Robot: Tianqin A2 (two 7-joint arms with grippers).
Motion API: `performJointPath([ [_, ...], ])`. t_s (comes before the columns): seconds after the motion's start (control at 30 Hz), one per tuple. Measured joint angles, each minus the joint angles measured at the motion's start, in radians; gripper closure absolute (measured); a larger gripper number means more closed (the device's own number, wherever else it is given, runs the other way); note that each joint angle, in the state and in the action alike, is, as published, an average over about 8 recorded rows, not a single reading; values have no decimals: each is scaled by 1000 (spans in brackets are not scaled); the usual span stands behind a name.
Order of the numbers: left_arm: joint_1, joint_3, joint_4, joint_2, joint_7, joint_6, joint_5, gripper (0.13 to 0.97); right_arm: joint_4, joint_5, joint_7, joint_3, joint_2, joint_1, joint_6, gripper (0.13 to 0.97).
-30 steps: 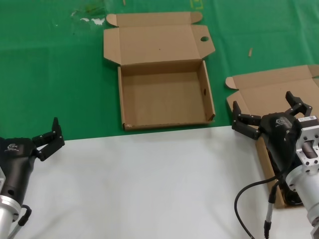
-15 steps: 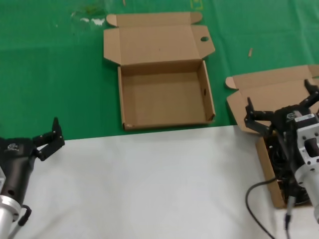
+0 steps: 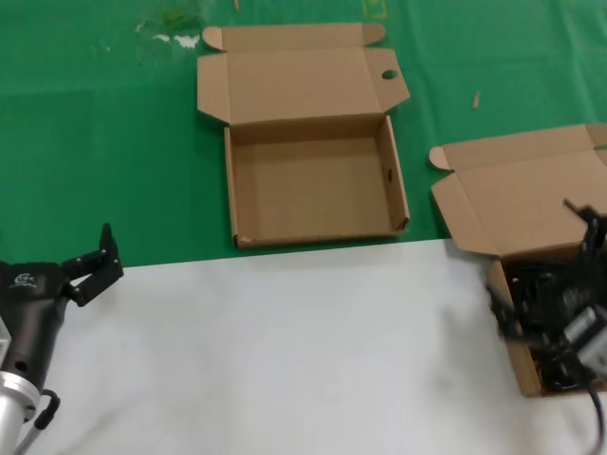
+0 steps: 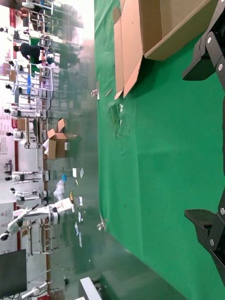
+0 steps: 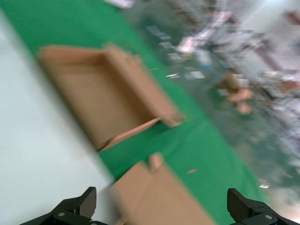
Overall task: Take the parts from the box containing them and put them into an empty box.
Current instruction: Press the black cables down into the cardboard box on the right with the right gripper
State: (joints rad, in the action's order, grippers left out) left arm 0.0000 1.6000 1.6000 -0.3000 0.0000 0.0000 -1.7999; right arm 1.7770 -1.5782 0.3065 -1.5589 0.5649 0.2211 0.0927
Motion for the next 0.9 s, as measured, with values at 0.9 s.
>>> performJointPath([
  [0.9,0,0,0,0,0,0,0,132,-139,76,-67,186,477,146,375,129],
])
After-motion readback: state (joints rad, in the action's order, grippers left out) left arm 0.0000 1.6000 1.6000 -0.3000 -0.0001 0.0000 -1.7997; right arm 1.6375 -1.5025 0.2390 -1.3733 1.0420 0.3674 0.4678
